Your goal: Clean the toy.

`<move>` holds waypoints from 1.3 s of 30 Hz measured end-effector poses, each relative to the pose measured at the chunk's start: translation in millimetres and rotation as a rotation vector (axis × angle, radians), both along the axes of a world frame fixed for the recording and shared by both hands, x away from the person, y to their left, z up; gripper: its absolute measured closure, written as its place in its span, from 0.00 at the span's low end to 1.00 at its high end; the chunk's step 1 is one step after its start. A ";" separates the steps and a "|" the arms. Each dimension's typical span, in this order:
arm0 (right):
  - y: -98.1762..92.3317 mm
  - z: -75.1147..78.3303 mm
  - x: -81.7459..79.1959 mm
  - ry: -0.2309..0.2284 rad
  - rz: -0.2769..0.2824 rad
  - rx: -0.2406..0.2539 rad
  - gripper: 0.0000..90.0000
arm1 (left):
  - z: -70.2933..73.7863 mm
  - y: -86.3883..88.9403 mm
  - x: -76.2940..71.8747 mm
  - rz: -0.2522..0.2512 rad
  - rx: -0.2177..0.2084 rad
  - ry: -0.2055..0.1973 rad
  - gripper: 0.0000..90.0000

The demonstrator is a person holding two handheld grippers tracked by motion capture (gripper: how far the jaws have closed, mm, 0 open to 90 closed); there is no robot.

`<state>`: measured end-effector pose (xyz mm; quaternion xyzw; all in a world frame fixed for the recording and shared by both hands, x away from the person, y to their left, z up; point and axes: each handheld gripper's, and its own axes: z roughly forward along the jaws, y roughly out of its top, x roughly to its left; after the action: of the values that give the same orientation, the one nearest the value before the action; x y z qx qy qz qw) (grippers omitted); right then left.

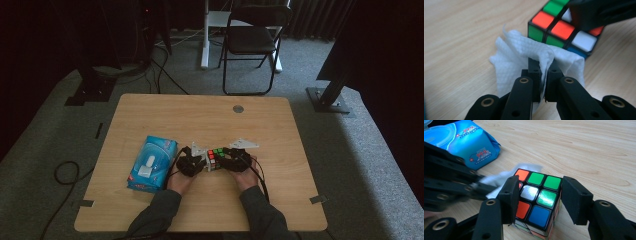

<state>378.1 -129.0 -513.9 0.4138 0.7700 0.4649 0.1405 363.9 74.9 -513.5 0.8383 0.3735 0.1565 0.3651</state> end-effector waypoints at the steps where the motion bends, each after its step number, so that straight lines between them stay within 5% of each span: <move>1: 0.0 0.0 0.0 0.000 0.000 0.000 0.55 | 3.0 1.0 -1.8 -0.008 -0.012 -0.005 0.95; 6: -0.1 -0.1 0.0 0.002 0.000 0.002 0.55 | 11.9 -4.8 -10.7 -0.060 -0.012 -0.022 0.95; 14: -0.6 -0.3 0.3 0.006 0.001 0.007 0.55 | 8.0 -3.7 -8.0 -0.054 -0.016 -0.008 0.95; 22: -1.2 -0.5 0.8 0.005 0.002 0.010 0.56 | -21.2 -8.9 -3.8 -0.061 0.027 0.047 0.95; 27: -1.5 -0.1 1.4 0.005 0.007 0.006 0.56 | -20.8 -7.2 -2.9 -0.058 0.019 0.049 0.95; 39: -1.6 0.6 1.4 -0.002 0.036 -0.004 0.56 | -2.8 8.3 18.6 0.042 0.001 0.007 0.95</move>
<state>379.5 -130.5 -513.3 0.3991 0.7782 0.4661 0.1336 382.5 83.2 -516.3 0.8310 0.3922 0.1615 0.3600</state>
